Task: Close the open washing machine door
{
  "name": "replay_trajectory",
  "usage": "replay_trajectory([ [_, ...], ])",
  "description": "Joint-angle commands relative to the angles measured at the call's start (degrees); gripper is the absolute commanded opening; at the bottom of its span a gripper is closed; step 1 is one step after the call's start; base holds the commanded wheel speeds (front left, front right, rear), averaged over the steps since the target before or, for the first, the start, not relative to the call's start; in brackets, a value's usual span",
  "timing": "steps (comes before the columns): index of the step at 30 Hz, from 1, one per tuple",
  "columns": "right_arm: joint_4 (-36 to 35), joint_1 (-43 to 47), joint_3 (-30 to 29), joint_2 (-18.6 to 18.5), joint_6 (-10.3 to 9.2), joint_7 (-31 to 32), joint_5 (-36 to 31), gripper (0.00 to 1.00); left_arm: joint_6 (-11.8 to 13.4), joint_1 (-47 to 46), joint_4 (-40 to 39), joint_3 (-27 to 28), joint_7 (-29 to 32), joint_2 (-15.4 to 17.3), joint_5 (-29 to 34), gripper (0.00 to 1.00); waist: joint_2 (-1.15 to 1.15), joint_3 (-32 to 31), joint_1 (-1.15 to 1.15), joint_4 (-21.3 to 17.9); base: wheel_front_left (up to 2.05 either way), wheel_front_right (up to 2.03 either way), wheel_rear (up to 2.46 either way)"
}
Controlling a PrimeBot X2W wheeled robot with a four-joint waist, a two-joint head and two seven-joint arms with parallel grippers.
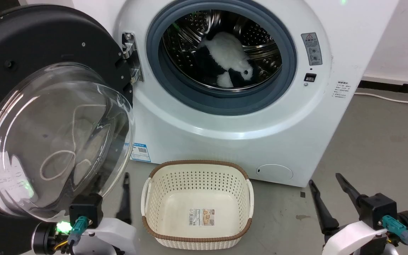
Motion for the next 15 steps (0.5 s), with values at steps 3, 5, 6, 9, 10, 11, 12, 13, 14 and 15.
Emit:
replay_trajectory([
  [3, 0.4, 0.2, 0.2, 0.0, 0.0, -0.6, 0.8, 1.0, 0.1, 0.1, 0.3, -0.2, -0.6, 0.0, -0.8, 1.0, 0.0, 0.0, 0.0, 0.0, 0.0, 0.0, 0.0],
  [5, 0.6, 0.2, 0.2, 0.0, 0.0, -0.9, 1.1, 1.0, 0.1, 0.2, 0.5, -0.4, -0.9, 0.0, -1.0, 1.0, 0.0, 0.0, 0.0, 0.0, 0.0, 0.0, 0.0],
  [6, 0.7, 0.2, 0.3, 0.0, 0.0, -1.0, 1.3, 1.0, 0.1, 0.2, 0.6, -0.4, -1.0, 0.0, -1.1, 1.0, 0.0, 0.0, 0.0, 0.1, 0.0, 0.0, 0.0],
  [9, 1.2, 0.4, 0.5, 0.0, 0.0, -1.6, 2.1, 1.0, 0.2, 0.2, 1.1, -0.7, -1.6, 0.0, -1.8, 1.0, 0.0, 0.0, 0.0, 0.1, 0.0, 0.0, 0.0],
  [10, 1.3, 0.4, 0.5, 0.0, 0.01, -1.7, 2.3, 1.0, 0.2, 0.2, 1.2, -0.8, -1.7, 0.0, -1.9, 1.0, 0.0, 0.0, 0.0, 0.1, 0.0, 0.0, 0.0],
  [11, 1.6, 0.5, 0.7, 0.0, 0.01, -2.1, 2.8, 1.0, 0.2, 0.2, 1.5, -1.0, -2.1, 0.0, -2.3, 1.0, 0.0, 0.0, 0.0, 0.1, 0.0, 0.0, 0.0],
  [12, 1.8, 0.5, 0.8, 0.0, 0.01, -2.4, 3.2, 1.0, 0.2, 0.2, 1.7, -1.2, -2.5, 0.0, -2.7, 1.0, 0.0, -0.1, 0.0, 0.1, 0.0, 0.0, 0.0],
  [13, 1.9, 0.6, 0.8, 0.0, 0.01, -2.5, 3.3, 1.0, 0.2, 0.2, 1.8, -1.2, -2.6, 0.0, -2.8, 1.0, 0.0, -0.1, 0.0, 0.1, 0.0, 0.0, 0.0],
  [14, 2.0, 0.6, 0.9, 0.0, 0.01, -2.7, 3.5, 1.0, 0.2, 0.3, 1.9, -1.3, -2.7, 0.0, -2.9, 1.0, 0.0, -0.1, 0.0, 0.2, 0.0, 0.0, 0.0],
  [15, 2.1, 0.6, 0.9, 0.0, 0.01, -2.8, 3.6, 1.0, 0.2, 0.3, 2.0, -1.3, -2.8, 0.0, -3.0, 1.0, 0.0, -0.1, 0.0, 0.2, 0.0, 0.0, 0.0],
])
